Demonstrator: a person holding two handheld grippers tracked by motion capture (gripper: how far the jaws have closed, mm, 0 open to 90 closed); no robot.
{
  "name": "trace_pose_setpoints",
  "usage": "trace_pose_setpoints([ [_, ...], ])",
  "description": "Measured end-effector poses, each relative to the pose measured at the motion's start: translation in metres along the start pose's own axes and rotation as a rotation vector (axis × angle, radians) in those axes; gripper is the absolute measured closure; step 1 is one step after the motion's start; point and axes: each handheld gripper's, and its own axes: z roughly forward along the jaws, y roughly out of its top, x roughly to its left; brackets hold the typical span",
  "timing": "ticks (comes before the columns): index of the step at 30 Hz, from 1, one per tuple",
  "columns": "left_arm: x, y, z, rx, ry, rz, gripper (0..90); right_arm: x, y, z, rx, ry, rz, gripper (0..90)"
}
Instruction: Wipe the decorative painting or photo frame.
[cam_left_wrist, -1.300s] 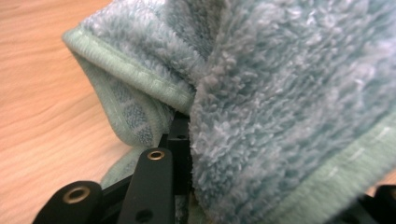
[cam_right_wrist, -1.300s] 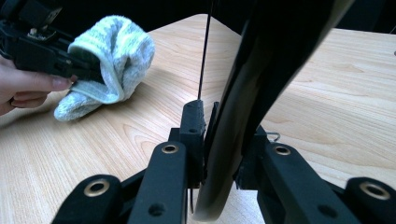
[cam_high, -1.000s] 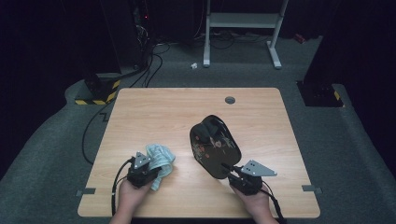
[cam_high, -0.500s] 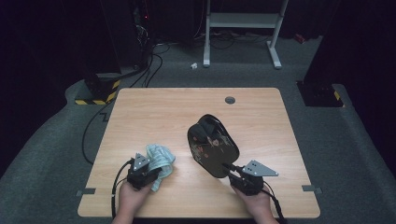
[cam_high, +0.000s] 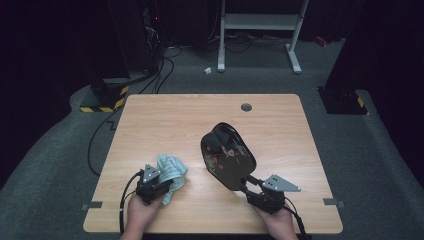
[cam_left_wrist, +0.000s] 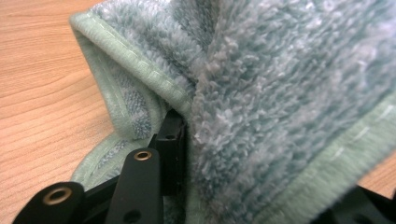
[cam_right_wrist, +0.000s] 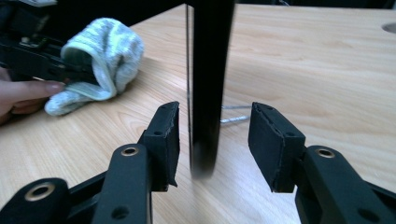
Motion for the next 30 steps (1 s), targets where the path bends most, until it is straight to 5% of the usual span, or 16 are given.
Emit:
trace_pose_setpoints([
  [14,-0.001,0.0,0.0,0.002,-0.002,0.003,56.8,0.011,-0.004,-0.006,0.001,0.058,-0.021,58.8],
  [30,-0.001,0.0,0.001,0.004,0.0,0.005,56.1,0.036,-0.002,0.011,0.033,0.162,-0.068,54.4],
])
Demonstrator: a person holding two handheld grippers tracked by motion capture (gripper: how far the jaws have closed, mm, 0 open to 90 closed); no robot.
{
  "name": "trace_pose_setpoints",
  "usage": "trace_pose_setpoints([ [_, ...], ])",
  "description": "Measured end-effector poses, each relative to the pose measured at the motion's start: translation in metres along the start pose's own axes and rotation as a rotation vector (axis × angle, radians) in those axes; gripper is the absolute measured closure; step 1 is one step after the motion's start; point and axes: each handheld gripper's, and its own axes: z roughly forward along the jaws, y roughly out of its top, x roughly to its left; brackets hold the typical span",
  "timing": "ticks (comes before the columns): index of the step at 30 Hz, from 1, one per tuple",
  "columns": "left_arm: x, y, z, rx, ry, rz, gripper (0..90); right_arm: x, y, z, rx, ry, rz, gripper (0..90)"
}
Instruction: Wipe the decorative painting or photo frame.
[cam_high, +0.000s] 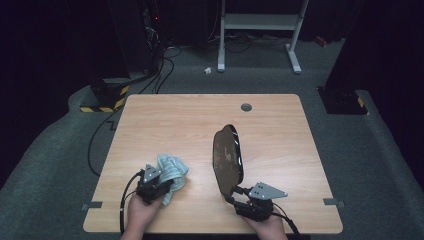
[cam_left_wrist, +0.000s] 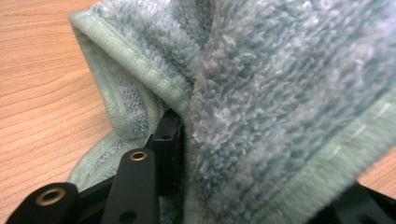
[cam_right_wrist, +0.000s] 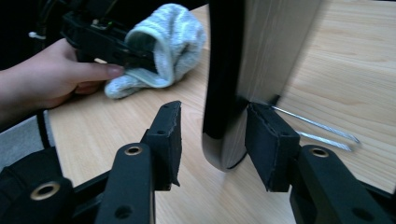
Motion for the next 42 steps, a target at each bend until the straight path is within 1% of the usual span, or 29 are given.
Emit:
trace_pose_setpoints([
  [5,0.0,0.0,0.0,0.003,0.005,0.009,56.0,0.008,0.004,0.012,0.011,0.037,-0.015,52.3],
  [13,-0.001,0.0,-0.001,0.002,0.012,0.013,55.7,0.014,0.007,0.03,0.03,0.078,-0.013,51.3],
  [20,-0.002,0.0,0.0,0.0,0.014,0.013,55.6,0.013,0.012,0.046,0.035,0.076,-0.02,50.8],
  [22,-0.002,0.0,0.0,0.0,0.014,0.014,55.5,0.011,0.011,0.05,0.054,0.074,-0.013,50.1],
  [23,-0.002,0.0,0.0,0.0,0.014,0.015,55.4,0.01,0.01,0.051,0.068,0.069,-0.01,49.9],
  [24,-0.002,0.0,-0.001,0.002,0.014,0.017,55.3,0.01,0.009,0.05,0.072,0.064,-0.019,49.9],
  [25,-0.002,0.0,-0.001,0.001,0.014,0.017,55.2,0.009,0.009,0.047,0.074,0.052,-0.031,49.9],
  [28,-0.002,0.0,0.0,0.003,0.014,0.018,55.0,0.004,0.008,0.036,0.075,0.013,-0.04,49.8],
  [30,-0.002,0.0,0.0,0.003,0.013,0.018,54.9,-0.002,0.007,0.03,0.092,-0.024,-0.04,49.3],
  [31,-0.002,0.0,0.0,0.003,0.013,0.019,54.7,-0.007,0.005,0.025,0.101,-0.052,-0.048,49.1],
  [33,-0.002,0.0,0.0,0.003,0.012,0.02,54.6,-0.015,0.002,0.02,0.127,-0.099,-0.046,49.3],
  [34,-0.002,0.0,0.0,0.003,0.011,0.018,54.6,-0.019,0.0,0.018,0.137,-0.112,-0.042,51.2],
  [37,-0.002,0.0,0.0,0.003,0.008,0.014,54.5,-0.027,-0.003,0.015,0.18,-0.125,-0.027,55.6],
  [38,-0.002,0.0,0.0,0.003,0.007,0.014,54.5,-0.029,-0.004,0.016,0.207,-0.137,-0.029,58.6],
  [40,-0.002,0.0,0.0,0.002,0.007,0.014,54.5,-0.029,-0.005,0.018,0.228,-0.15,-0.037,62.3],
  [42,-0.002,0.0,0.0,0.003,0.007,0.015,54.4,-0.029,-0.006,0.02,0.255,-0.149,-0.046,66.5],
])
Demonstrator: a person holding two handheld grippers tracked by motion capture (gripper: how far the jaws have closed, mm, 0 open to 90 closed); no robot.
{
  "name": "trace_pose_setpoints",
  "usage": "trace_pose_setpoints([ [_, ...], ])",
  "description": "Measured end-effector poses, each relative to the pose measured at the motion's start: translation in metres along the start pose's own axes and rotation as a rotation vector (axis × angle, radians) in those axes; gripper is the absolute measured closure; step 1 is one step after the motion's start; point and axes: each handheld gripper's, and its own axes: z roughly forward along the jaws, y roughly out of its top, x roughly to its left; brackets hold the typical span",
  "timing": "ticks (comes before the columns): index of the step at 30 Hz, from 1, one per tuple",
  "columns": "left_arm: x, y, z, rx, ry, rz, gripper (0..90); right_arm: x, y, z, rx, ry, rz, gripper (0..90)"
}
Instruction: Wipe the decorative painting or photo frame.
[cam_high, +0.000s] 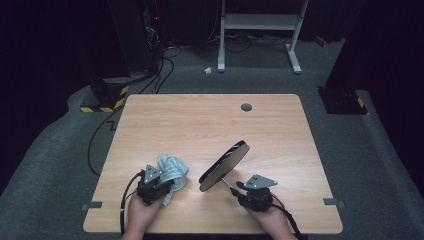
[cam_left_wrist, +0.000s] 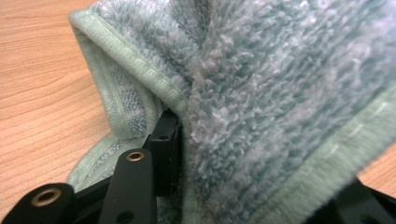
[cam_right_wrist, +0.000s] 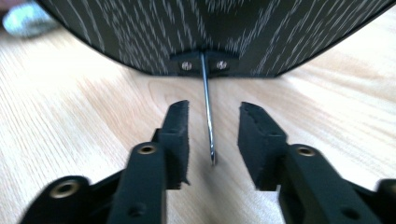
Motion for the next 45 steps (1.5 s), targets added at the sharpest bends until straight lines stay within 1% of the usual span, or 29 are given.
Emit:
trace_pose_setpoints([
  [2,0.0,0.0,0.0,0.0,-0.001,0.0,54.3,0.001,0.0,0.002,0.022,-0.006,-0.004,71.3],
  [4,0.0,0.0,0.0,-0.001,-0.001,0.0,54.2,0.001,0.0,0.005,0.04,-0.004,-0.005,74.2],
  [6,0.0,0.0,0.0,0.0,-0.002,0.0,54.1,0.001,0.0,0.007,0.049,-0.002,0.0,76.5],
  [8,0.0,0.0,0.0,0.0,-0.002,0.0,54.0,0.001,0.0,0.009,0.055,-0.003,-0.009,79.2],
  [11,0.0,0.0,0.0,0.0,-0.002,0.001,53.7,0.003,0.0,0.013,0.068,-0.008,-0.009,85.5],
  [14,0.0,0.0,0.0,0.001,-0.002,0.004,53.2,0.004,0.001,0.014,0.069,-0.013,-0.02,87.0],
  [16,0.0,0.0,0.0,0.0,-0.003,0.004,53.1,0.005,0.002,0.016,0.065,-0.028,-0.026,87.9],
  [21,0.0,0.0,0.0,0.002,-0.006,0.0,53.4,0.003,0.006,0.021,0.066,-0.052,-0.01,88.0],
  [28,0.0,0.001,0.001,0.005,-0.011,0.001,52.4,0.003,0.007,0.022,0.061,-0.051,-0.007,86.8],
  [29,0.0,0.001,0.001,0.009,-0.015,0.004,51.8,0.003,0.006,0.022,0.061,-0.049,0.003,84.8],
  [31,0.0,0.003,0.002,0.026,-0.023,-0.007,49.3,0.003,0.006,0.021,0.057,-0.045,0.002,80.0],
  [33,-0.001,0.004,0.003,0.032,-0.019,-0.011,48.5,0.003,0.005,0.02,0.055,-0.044,-0.002,76.4],
  [34,-0.001,0.004,0.003,0.033,-0.013,-0.008,52.4,0.002,0.005,0.019,0.058,-0.044,0.002,74.7],
  [36,-0.003,0.004,0.001,0.026,-0.006,-0.001,63.8,0.001,0.004,0.019,0.056,-0.046,0.013,73.1],
  [37,-0.003,0.004,0.001,0.024,-0.005,-0.001,66.5,0.0,0.004,0.019,0.06,-0.045,0.018,73.0],
  [40,-0.004,0.005,-0.002,0.005,-0.021,-0.025,70.4,-0.001,0.004,0.019,0.059,-0.046,0.026,73.2],
  [43,-0.008,0.007,-0.012,-0.043,-0.029,-0.033,70.8,-0.001,0.004,0.019,0.059,-0.047,0.017,73.6],
  [45,-0.01,0.011,-0.021,-0.089,-0.044,-0.041,70.7,-0.001,0.004,0.019,0.058,-0.046,0.017,73.8],
])
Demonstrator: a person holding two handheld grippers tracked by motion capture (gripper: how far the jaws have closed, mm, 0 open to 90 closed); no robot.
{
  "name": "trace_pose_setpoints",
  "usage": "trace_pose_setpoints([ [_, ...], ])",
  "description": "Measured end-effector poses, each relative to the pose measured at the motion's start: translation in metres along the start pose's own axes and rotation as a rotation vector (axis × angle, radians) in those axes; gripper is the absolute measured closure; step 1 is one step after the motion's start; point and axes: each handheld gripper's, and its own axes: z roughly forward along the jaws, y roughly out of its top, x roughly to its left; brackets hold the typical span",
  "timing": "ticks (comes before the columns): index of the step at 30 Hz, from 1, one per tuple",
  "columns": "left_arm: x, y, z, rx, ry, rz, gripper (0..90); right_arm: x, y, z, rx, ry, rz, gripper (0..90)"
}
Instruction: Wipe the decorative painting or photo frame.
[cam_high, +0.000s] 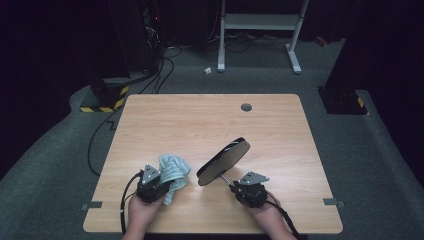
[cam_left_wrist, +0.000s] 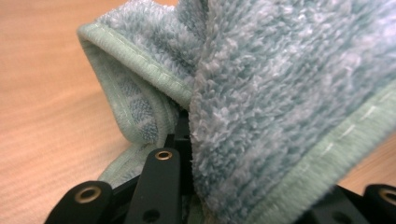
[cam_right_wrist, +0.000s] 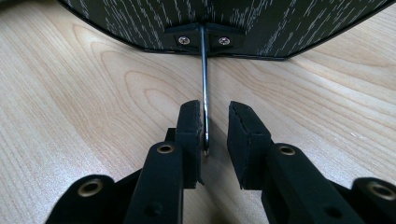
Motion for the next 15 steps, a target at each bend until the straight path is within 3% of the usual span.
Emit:
trace_pose_setpoints([
  [5,-0.009,0.009,-0.018,-0.094,-0.026,0.006,70.5,0.001,0.0,0.0,0.004,-0.007,-0.01,73.8],
  [10,-0.014,0.016,-0.032,-0.152,-0.032,0.023,70.5,0.002,0.001,0.001,0.003,-0.016,-0.018,76.5],
  [15,-0.013,0.022,-0.042,-0.199,-0.035,0.0,70.2,0.002,0.001,0.001,0.006,-0.015,-0.023,79.2],
])
